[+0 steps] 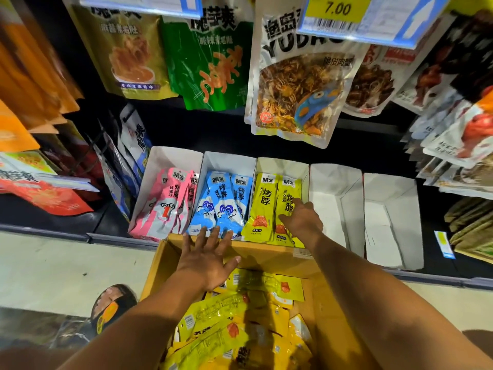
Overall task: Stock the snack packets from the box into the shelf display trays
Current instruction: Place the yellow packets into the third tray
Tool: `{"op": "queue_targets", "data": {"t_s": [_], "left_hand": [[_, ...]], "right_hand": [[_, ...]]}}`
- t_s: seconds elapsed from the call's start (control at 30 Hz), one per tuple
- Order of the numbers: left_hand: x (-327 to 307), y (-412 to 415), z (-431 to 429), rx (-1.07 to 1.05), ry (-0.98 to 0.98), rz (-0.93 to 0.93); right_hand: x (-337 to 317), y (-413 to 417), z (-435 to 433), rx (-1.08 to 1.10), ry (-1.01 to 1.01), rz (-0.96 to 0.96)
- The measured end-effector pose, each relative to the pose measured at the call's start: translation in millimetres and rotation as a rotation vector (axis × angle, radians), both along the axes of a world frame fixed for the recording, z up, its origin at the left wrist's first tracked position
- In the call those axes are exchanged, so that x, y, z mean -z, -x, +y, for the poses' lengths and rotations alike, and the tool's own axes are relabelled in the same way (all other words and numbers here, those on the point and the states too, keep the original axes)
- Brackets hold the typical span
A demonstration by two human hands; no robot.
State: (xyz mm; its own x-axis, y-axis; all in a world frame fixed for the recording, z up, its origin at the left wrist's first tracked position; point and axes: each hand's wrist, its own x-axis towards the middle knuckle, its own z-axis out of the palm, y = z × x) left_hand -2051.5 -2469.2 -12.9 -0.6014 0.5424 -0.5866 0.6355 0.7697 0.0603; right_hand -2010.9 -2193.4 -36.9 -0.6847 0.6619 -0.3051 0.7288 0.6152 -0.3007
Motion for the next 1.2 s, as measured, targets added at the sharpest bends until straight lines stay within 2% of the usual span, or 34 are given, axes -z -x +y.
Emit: {"op": "queue_targets", "data": {"t_s": [0.37,0.5,0.63,0.77,0.93,1.2], "left_hand": [[-25.9,-28.8,-21.7,0.003,-0.18,0.066],[-38.8,-52.0,-48.1,0.097,-0.258,0.175],[-46.2,-75.1,-89.2,0.081,-0.238,0.279],[-30.8,-110.8,-144.1,0.017,-0.281,0.304],[4.7,-145.2,-206.8,-0.069,-0.177,0.315],[26.5,-174.5,-220.6,-0.184,-0.253,0.289]], "right_hand": [[-67.0,-63.7,-40.4,-0.192,-0.047,0.084],[-85.4,-98.7,-64.2,-0.3,-0.077,0.144],[-91.3,-129.1,-89.7,-0.388,-0.124,0.172],[-78.8,-151.9,-114.5,-0.442,-0.129,0.102],[-49.1,-178.5,-144.4,-0.484,-0.056,0.017],[13.5,-194.8,-202.1,-0.664,0.006,-0.158]]}}
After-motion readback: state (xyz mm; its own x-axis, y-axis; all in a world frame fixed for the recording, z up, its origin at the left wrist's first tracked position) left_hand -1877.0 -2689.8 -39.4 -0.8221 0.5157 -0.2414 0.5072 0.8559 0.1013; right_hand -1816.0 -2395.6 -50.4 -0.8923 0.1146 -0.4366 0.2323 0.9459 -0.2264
